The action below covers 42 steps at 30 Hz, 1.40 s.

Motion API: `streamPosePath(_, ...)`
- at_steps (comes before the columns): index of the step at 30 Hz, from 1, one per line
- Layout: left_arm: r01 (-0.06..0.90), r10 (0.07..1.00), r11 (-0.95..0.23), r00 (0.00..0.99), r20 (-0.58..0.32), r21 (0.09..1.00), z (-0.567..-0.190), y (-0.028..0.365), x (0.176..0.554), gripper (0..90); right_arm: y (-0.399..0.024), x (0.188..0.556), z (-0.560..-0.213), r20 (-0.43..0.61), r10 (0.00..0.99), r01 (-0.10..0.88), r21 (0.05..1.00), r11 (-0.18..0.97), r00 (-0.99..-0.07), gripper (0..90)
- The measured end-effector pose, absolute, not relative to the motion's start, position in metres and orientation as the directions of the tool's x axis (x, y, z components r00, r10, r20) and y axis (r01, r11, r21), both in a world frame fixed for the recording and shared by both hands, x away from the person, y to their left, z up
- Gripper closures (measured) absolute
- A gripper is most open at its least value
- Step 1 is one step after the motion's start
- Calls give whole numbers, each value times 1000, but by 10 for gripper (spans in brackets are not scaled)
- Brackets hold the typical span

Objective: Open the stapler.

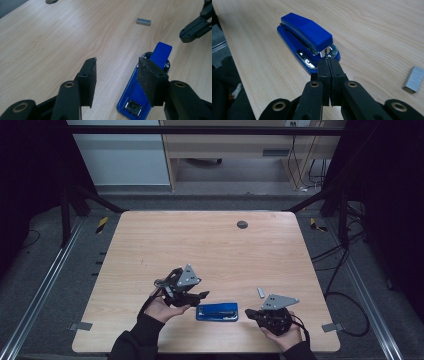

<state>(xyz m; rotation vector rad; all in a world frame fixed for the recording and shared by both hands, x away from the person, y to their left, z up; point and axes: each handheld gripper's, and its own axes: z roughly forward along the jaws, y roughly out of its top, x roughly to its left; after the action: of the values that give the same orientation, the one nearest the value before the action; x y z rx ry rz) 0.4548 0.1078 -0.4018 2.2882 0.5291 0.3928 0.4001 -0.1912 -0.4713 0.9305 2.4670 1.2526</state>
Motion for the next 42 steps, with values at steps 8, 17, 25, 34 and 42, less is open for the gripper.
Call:
streamPosePath(8, 205, 385, -716, 913, 133, 667, -401, 91, 459, 512, -183, 400, -475, 85, 613, 435, 779, 451, -786, 887)
streamPosePath(17, 152, 288, -782, 948, 134, 605, -408, 67, 462, 528, -170, 402, -481, 81, 592, 432, 763, 480, -802, 885)
streamPosePath(25, 101, 206, -832, 969, 134, 545, -414, 45, 464, 532, -166, 404, -483, 78, 589, 430, 761, 486, -804, 884)
streamPosePath(34, 60, 138, -883, 981, 136, 465, -426, 27, 464, 537, -165, 404, -485, 71, 596, 429, 761, 486, -800, 900)
streamPosePath(42, 34, 92, -915, 988, 126, 403, -435, 16, 467, 552, -162, 404, -486, 66, 593, 427, 758, 493, -802, 900)
